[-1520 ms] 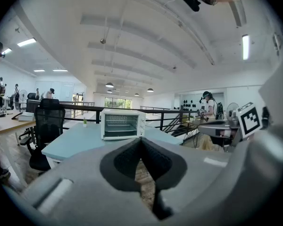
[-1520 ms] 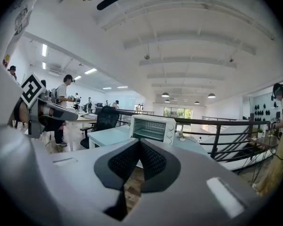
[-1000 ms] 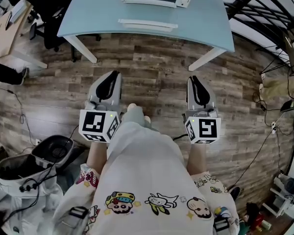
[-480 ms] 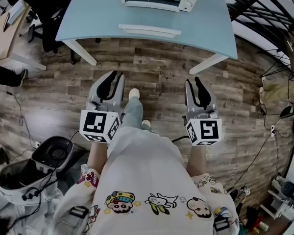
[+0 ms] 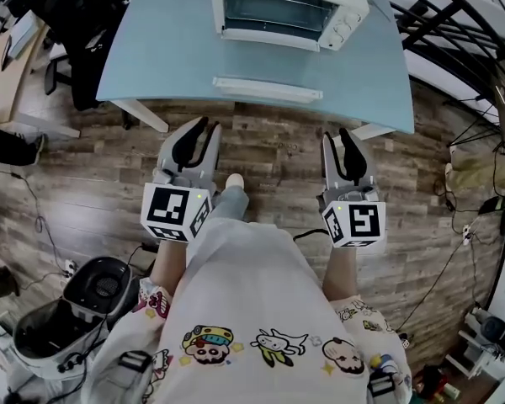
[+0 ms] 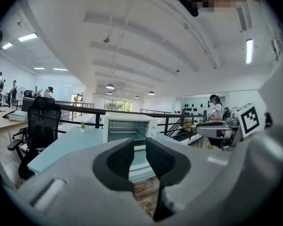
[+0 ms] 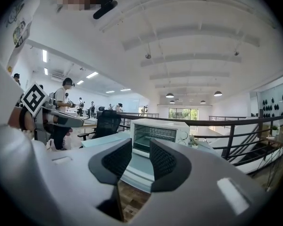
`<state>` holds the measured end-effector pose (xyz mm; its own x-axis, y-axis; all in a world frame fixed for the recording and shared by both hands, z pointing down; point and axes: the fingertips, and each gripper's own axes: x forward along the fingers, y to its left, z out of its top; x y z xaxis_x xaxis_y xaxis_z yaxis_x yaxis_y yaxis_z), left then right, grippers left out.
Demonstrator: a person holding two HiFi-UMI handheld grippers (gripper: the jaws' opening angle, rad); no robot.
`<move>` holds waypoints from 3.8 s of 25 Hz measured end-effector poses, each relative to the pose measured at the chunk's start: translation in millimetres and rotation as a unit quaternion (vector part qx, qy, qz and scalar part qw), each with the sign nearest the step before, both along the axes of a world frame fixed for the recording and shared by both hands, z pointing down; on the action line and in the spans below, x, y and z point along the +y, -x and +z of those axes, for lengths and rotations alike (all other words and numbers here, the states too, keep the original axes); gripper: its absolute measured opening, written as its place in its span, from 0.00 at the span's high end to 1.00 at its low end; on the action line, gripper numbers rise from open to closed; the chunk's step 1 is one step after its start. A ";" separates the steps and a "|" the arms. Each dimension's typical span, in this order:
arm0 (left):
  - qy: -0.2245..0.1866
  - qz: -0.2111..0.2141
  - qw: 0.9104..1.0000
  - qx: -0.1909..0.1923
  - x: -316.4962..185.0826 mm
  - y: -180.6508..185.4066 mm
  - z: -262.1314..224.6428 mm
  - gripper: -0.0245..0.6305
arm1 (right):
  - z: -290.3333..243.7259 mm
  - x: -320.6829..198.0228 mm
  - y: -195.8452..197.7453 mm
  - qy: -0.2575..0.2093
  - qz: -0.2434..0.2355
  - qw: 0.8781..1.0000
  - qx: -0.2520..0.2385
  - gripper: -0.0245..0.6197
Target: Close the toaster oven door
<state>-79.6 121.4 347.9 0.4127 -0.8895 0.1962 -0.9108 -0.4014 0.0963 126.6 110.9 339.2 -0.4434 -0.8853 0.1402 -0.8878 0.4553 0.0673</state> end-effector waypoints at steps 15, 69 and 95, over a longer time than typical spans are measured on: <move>0.020 0.037 0.999 0.005 -82.8 36.0 12.1 0.82 | 10.6 -72.6 33.3 0.024 0.032 0.999 0.014 0.76; 0.031 -0.017 0.999 -0.005 -240.8 9.4 15.8 0.74 | 7.1 -245.1 -9.0 0.029 -0.021 0.999 0.010 0.73; 0.171 -0.026 0.985 -0.017 -192.2 29.1 152.9 0.72 | 36.2 -239.0 0.1 0.065 -0.023 0.997 0.016 0.73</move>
<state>-108.7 -70.7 500.9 0.3568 -0.7890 0.5002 -0.9342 -0.3038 0.1872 126.5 -128.0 375.5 -0.4769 -0.8373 0.2674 -0.8641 0.5023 0.0317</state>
